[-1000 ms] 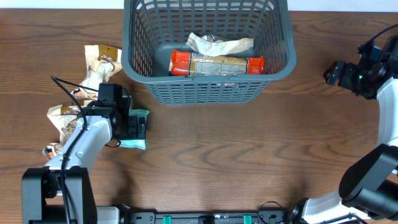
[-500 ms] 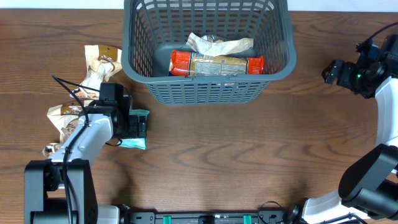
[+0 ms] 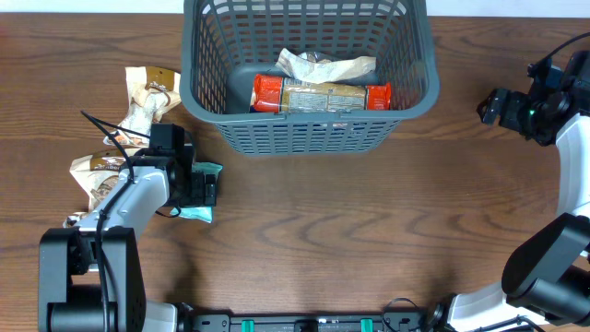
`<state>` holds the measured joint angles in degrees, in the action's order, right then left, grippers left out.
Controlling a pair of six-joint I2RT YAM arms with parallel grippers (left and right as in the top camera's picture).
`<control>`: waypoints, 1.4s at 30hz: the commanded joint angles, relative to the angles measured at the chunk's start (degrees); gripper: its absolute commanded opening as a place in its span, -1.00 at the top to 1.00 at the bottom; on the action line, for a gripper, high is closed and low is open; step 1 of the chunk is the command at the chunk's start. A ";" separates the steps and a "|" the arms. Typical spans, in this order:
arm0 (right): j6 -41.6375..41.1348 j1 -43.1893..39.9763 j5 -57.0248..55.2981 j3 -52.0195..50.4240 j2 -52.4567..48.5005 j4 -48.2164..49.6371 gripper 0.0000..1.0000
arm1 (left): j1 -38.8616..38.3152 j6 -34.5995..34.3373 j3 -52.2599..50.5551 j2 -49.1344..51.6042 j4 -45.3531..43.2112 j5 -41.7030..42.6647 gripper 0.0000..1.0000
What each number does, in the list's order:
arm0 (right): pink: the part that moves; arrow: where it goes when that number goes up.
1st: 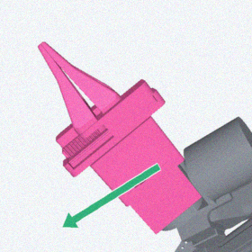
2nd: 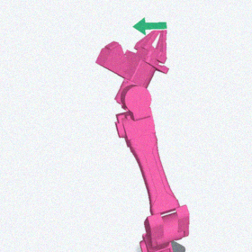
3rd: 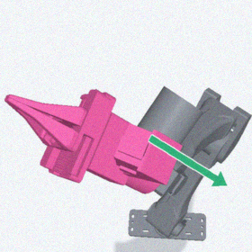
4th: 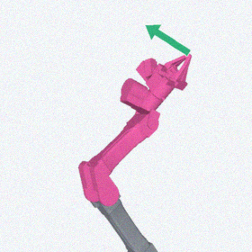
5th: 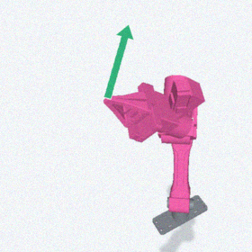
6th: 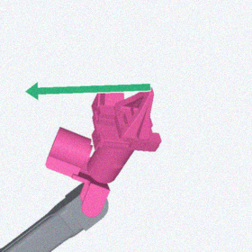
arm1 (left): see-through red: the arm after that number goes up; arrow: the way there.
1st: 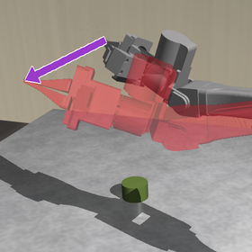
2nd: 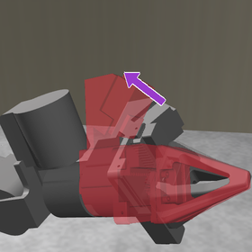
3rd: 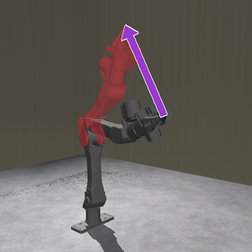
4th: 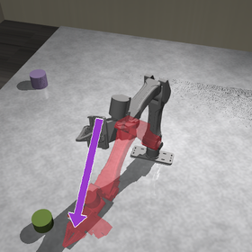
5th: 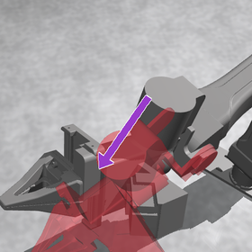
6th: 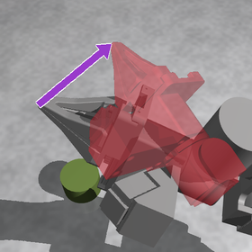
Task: Pack container
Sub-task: 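Reach the left gripper down onto the mint-green ZAPPY wipes pack, then lift the wipes pack with the left gripper and carry into basket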
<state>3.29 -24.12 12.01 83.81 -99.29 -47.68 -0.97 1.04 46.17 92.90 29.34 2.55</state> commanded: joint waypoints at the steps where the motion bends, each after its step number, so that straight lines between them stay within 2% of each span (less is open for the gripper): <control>1: -0.68 0.70 0.44 -0.24 0.26 0.13 -0.99 | -0.09 -0.92 -0.13 0.68 0.11 -1.75 -0.97; 11: -0.68 0.74 0.44 -0.24 0.26 0.11 -0.99 | -0.07 -0.90 -0.13 0.68 -1.22 -1.77 -0.96; 14: -0.66 0.74 0.44 -0.24 0.26 0.11 -0.99 | -0.07 -0.92 -0.13 0.68 -1.22 -1.77 -0.50; 18: -0.66 0.74 0.44 -0.24 0.26 0.13 -0.98 | -0.07 -0.92 -0.13 0.68 -1.20 -1.77 -0.13; 21: -0.68 0.74 0.44 -0.24 0.26 0.11 -0.99 | -0.07 -0.92 -0.13 0.68 -1.14 -1.75 0.36; 24: -0.68 0.74 0.44 -0.24 0.26 0.11 -0.99 | -0.07 -0.92 -0.13 0.68 -1.20 -1.75 0.51; 31: -0.68 0.83 0.44 -0.24 0.26 0.04 -0.99 | -0.07 -1.55 -0.09 0.28 -1.14 -1.75 0.63; 33: -0.68 0.85 0.44 -0.24 0.26 0.07 -0.98 | -0.07 -2.93 -0.09 -0.68 -0.90 -1.75 0.88; 42: -0.66 0.85 0.39 -0.24 0.26 0.26 -0.98 | -0.07 -3.58 2.10 -12.57 1.84 -1.81 0.88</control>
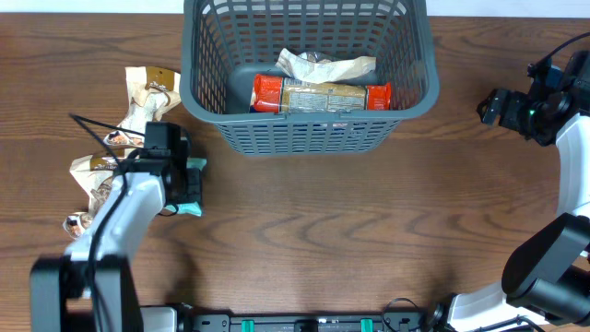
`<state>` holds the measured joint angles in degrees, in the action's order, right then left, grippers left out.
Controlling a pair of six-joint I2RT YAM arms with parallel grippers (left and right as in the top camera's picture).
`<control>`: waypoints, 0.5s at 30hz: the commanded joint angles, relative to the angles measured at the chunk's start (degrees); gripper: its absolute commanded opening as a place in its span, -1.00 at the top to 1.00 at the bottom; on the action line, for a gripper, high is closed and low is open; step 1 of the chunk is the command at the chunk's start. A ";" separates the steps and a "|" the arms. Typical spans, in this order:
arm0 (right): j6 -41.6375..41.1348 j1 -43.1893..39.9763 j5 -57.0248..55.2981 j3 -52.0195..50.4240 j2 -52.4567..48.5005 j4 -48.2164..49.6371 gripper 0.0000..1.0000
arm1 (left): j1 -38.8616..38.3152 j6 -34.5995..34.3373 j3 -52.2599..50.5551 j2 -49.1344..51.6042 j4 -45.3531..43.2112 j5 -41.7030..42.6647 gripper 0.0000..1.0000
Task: Pack container
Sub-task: 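Lift the wipes pack with the left gripper and carry into basket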
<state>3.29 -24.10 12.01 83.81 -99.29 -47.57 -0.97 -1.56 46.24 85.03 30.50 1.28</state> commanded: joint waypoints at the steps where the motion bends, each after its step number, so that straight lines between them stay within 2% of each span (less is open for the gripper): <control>1: -0.68 0.83 0.42 -0.24 0.26 0.11 -0.98 | -0.07 -1.42 2.58 -6.56 1.09 -0.74 0.89; 8: -0.68 0.83 0.42 -0.24 0.26 0.02 -0.98 | -0.07 -3.52 7.67 -18.38 3.32 -6.86 0.89; 15: -0.68 0.83 0.44 -0.24 0.26 0.04 -0.99 | -0.07 -4.83 14.88 -24.13 3.30 -6.91 0.89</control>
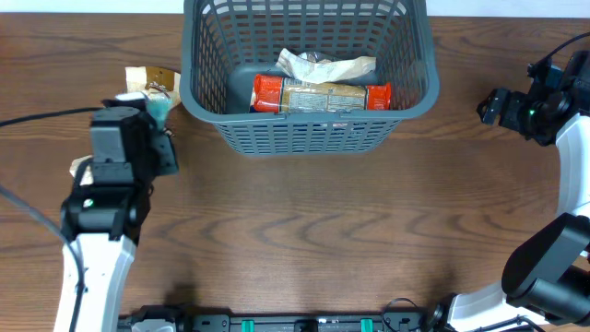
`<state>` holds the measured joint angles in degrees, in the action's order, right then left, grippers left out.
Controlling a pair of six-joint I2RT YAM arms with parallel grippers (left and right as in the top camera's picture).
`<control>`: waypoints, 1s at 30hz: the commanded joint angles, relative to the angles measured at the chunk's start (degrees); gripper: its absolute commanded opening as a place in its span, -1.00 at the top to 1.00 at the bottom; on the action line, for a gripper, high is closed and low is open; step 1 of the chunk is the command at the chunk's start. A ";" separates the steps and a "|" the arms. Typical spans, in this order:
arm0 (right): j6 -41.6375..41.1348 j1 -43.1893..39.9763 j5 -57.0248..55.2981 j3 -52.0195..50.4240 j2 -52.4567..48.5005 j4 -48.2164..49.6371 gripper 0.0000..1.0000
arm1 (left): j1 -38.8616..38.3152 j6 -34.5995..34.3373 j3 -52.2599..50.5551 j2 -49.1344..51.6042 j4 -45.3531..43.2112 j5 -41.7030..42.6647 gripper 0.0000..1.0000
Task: Pack container
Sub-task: 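Lift the wipes pack with the left gripper and carry into basket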
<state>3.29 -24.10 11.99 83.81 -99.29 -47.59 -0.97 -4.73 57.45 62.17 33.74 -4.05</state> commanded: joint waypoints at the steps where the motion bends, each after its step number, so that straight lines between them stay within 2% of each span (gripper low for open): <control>1: -0.70 0.83 0.46 -0.24 0.26 0.04 -0.99 | -0.09 -1.62 4.90 -1.27 0.09 -1.55 0.89; 8: -0.70 0.83 0.46 -0.24 0.26 0.04 -0.99 | -0.13 -1.57 17.29 1.73 0.55 -0.31 0.89; 15: -0.70 0.83 0.46 -0.24 0.26 0.04 -0.99 | -1.03 -0.63 34.45 13.64 1.90 5.68 0.89; 18: -0.70 0.83 0.46 -0.24 0.26 0.09 -0.98 | -4.76 2.97 42.23 20.87 4.07 7.74 0.88; 22: -0.68 0.83 0.44 -0.24 0.26 0.07 -0.99 | -11.93 11.02 51.30 30.10 7.17 7.67 0.89; 25: -0.68 0.83 0.44 -0.24 0.26 0.07 -0.98 | -15.82 13.88 54.97 35.30 7.76 7.74 0.89; 30: -0.66 0.83 0.44 -0.24 0.26 0.04 -0.99 | -21.46 22.75 56.46 42.34 7.82 7.72 0.89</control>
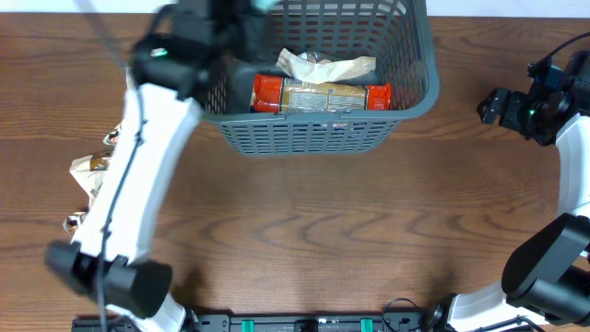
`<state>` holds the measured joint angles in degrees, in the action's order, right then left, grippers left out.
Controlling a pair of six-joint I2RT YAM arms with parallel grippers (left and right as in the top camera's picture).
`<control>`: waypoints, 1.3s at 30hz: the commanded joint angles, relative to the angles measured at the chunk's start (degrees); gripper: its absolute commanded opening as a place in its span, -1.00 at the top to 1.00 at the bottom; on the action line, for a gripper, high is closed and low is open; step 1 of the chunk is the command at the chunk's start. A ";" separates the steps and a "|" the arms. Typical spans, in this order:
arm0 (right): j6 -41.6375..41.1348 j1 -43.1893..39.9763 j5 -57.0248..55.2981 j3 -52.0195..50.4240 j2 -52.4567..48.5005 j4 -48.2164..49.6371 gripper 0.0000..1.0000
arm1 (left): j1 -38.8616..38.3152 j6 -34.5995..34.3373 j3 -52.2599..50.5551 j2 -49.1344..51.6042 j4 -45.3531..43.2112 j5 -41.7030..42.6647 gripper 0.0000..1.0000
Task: Pack container
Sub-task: 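Lift the wipes pack with the left gripper and carry into basket, then release the wipes and move the left gripper to the PanTree rice pouch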
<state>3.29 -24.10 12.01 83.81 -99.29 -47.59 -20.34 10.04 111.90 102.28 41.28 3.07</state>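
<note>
The grey mesh basket (309, 138) stands at the back middle of the table. In it lie a long packet with red ends (321, 95) and a crumpled beige wrapper (327, 66). My left arm is raised and blurred, with the left gripper (241, 17) over the basket's back left corner. A sliver of teal packet (265, 5) shows at its fingers near the top edge. My right gripper (489, 106) hangs at the far right, away from the basket; its jaws are too small to read.
Brown-and-white snack packets (89, 173) lie on the table at the left, partly behind my left arm. The right arm's base rises at the lower right corner. Dark rails run along the front edge.
My left gripper, with the teal packet, was over the table left of the basket and is now high over the basket's back left corner. The right arm has not moved.
The left gripper was down on the teal packet on the table left of the basket's front. It then held the packet slightly further left, then higher beside the snack packets near the basket's left wall. Now it is over the basket.
</note>
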 commanded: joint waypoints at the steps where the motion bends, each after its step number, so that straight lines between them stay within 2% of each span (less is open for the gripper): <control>1: -0.63 0.83 0.42 -0.24 0.26 0.04 -0.99 | -2.97 9.38 2.01 3.52 0.74 0.61 0.89; 6: -0.66 0.83 0.42 -0.24 0.26 0.04 -0.98 | -4.44 16.92 2.01 7.39 5.40 4.33 0.89; 12: -0.42 0.83 0.42 -0.24 0.26 0.04 -0.99 | -4.33 21.44 1.97 8.96 10.40 5.55 0.89; 17: -0.44 0.83 0.42 -0.24 0.26 0.09 -0.98 | -4.26 24.06 1.97 8.96 13.18 8.04 0.89; 24: -0.44 0.83 0.44 -0.24 0.26 0.07 -0.99 | -4.24 24.26 1.79 8.96 14.95 8.48 0.88; 26: -0.44 0.83 0.42 -0.24 0.26 0.02 -0.99 | -4.22 24.24 1.79 8.96 15.13 8.44 -0.29; 27: -0.44 0.83 0.42 -0.24 0.26 0.02 -0.98 | -4.22 24.24 1.79 8.96 15.13 8.31 -0.47; 32: -0.44 0.83 0.42 -0.24 0.26 0.02 -0.99 | -4.22 24.24 1.79 8.96 15.23 8.26 -0.76; 36: -0.44 0.83 0.42 -0.24 0.26 -0.09 -0.98 | -3.98 23.93 1.86 8.74 14.14 6.47 -0.76; 39: -0.39 0.83 0.42 -0.24 0.26 -0.37 -0.99 | -3.21 21.53 2.32 8.22 12.24 1.25 -0.76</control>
<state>3.29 -24.10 12.01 83.81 -99.29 -47.72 -24.45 33.19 112.27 111.48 54.59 8.93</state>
